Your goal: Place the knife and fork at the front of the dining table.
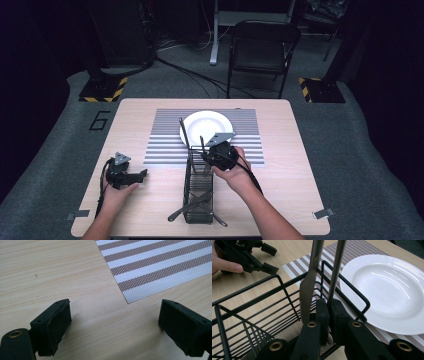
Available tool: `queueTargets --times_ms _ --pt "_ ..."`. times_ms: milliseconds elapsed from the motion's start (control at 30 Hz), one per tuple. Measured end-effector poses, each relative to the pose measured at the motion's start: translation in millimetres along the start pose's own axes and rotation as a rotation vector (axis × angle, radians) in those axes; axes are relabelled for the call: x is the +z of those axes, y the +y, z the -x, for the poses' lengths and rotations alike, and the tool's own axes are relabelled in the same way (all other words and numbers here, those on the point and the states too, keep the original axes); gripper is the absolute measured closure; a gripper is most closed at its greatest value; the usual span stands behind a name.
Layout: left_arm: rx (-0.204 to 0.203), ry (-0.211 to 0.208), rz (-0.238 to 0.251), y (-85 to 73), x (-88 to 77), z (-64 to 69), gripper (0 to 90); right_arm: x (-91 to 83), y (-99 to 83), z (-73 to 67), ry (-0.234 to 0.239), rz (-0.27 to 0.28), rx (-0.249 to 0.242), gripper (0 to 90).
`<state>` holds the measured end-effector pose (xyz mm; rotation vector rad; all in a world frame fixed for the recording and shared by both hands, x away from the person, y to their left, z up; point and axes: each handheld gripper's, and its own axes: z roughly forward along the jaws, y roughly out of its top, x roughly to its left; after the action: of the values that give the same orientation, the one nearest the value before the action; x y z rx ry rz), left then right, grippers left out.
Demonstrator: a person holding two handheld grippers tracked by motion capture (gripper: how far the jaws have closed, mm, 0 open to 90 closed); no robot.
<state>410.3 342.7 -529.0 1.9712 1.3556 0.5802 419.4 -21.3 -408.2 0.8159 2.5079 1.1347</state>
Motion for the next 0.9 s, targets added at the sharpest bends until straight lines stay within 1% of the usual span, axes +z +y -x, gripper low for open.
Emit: queueTargets --times_ms 33,133,333,400,433,600,767,833,900 --pt "0.0 0.0 0.0 0.0 0.0 0.0 10.8 -0.5 0.1 -1.0 0.002 -0.002 0.01 86.3" --pt "0.0 0.0 0.0 0.0 0.0 0.0 10.8 -0.9 0.4 -1.2 0.004 0.002 0.0 86.4" --pt "0.0 0.0 0.0 0.0 0.0 0.0 10.8 -2.7 0.4 -0.7 0.01 -0.003 0.008 86.5" --pt "0.0 0.0 0.0 0.0 0.0 0.0 10.8 -3.8 0.8 -0.9 0.011 0.006 0.016 86.9" --pt "0.0 0.0 0.0 0.0 0.0 0.0 10.8 -4.9 1.2 -0.8 0.02 0.012 0.028 86.9" --pt "0.0 0.0 0.0 0.0 0.0 0.0 10.8 -11.2 5.0 -0.5 0.025 0.03 0.022 87.0" --pt "0.0 0.0 0.0 0.0 0.0 0.0 10.8 -17.5 8.8 -1.0 0.038 0.042 0.033 87.0" --pt "0.0 0.0 0.0 0.0 0.0 0.0 10.8 -19.4 11.0 -1.3 0.041 0.058 0.031 87.0" --pt "0.0 0.0 0.0 0.0 0.0 0.0 10.8 -20.9 12.3 -1.9 0.042 0.059 0.029 87.0"
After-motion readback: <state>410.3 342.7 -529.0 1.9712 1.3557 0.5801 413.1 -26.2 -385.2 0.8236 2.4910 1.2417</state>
